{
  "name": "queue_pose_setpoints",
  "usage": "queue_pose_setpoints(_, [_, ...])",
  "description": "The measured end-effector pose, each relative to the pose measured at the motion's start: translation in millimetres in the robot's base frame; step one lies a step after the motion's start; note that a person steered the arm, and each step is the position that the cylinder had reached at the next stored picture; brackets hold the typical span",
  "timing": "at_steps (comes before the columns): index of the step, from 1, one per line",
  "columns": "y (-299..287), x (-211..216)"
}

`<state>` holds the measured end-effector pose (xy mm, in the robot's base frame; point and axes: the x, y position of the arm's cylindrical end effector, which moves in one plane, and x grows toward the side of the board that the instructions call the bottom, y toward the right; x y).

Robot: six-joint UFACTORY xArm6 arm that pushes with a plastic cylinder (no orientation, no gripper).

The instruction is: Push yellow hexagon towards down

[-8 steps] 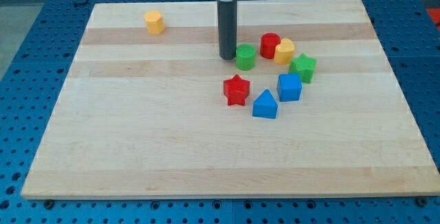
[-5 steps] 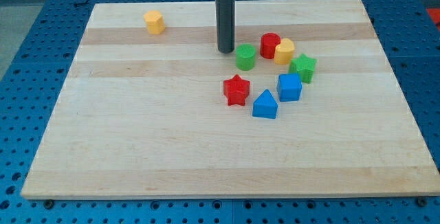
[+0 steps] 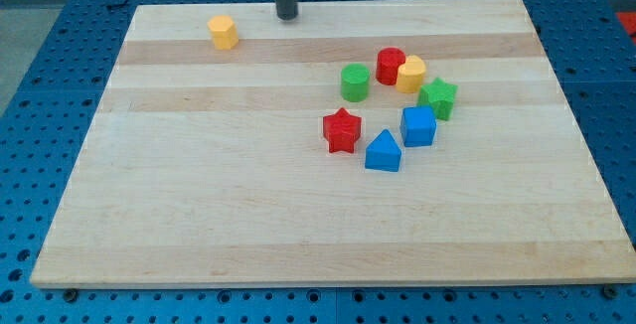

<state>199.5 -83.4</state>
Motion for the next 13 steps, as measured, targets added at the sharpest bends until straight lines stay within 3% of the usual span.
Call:
queue_pose_setpoints(2, [-54.0, -7.3])
queue_pose_setpoints(4, [-70.7, 6.2])
queue_pose_setpoints(11, [-73.3, 170.7])
queue_pose_setpoints(13, [-85.3, 140.9])
